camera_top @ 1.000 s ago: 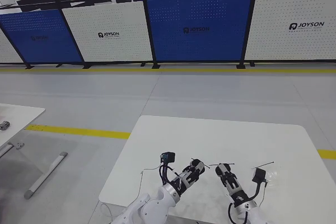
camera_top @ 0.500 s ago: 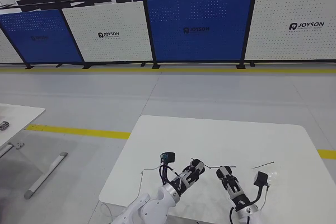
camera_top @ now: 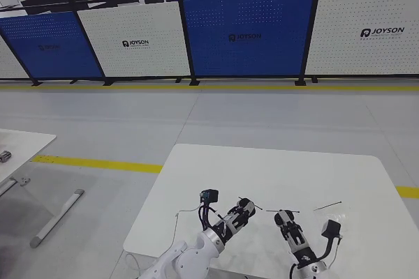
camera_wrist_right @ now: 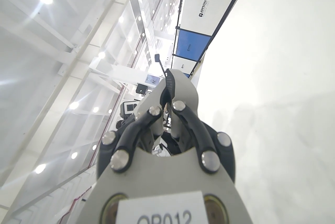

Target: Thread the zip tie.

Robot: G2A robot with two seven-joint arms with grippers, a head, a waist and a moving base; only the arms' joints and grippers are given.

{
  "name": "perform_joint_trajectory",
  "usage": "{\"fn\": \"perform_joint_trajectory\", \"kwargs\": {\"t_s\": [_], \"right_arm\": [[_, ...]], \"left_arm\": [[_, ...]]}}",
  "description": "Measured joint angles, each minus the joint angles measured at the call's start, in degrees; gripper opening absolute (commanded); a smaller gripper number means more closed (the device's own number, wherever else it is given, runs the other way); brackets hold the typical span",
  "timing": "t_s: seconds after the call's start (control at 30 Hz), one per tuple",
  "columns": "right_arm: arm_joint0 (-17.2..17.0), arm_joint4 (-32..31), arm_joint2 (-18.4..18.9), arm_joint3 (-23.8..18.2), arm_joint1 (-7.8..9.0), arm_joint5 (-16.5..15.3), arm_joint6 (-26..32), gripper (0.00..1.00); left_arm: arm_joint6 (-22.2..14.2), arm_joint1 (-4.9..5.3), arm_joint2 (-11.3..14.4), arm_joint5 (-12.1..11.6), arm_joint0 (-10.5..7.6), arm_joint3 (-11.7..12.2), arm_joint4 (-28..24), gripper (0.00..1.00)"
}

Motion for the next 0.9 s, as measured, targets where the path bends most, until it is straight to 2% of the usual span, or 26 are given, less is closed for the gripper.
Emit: {"fn": "perform_joint_trajectory", "kwargs": {"t_s": [0.3, 0.9], "right_arm": [[1.0, -0.6, -1.1, -0.3, -0.48, 2.7, -0.2, 0.00], [1.1, -0.9, -0.8, 0.0, -0.93, 3.2, 0.0, 0.00]], "left_arm": [[0.0, 0.00, 0.0, 0.0, 0.00, 0.0, 0.0, 0.00], [0.0, 0.00, 0.0, 0.0, 0.00, 0.0, 0.0, 0.00]]}}
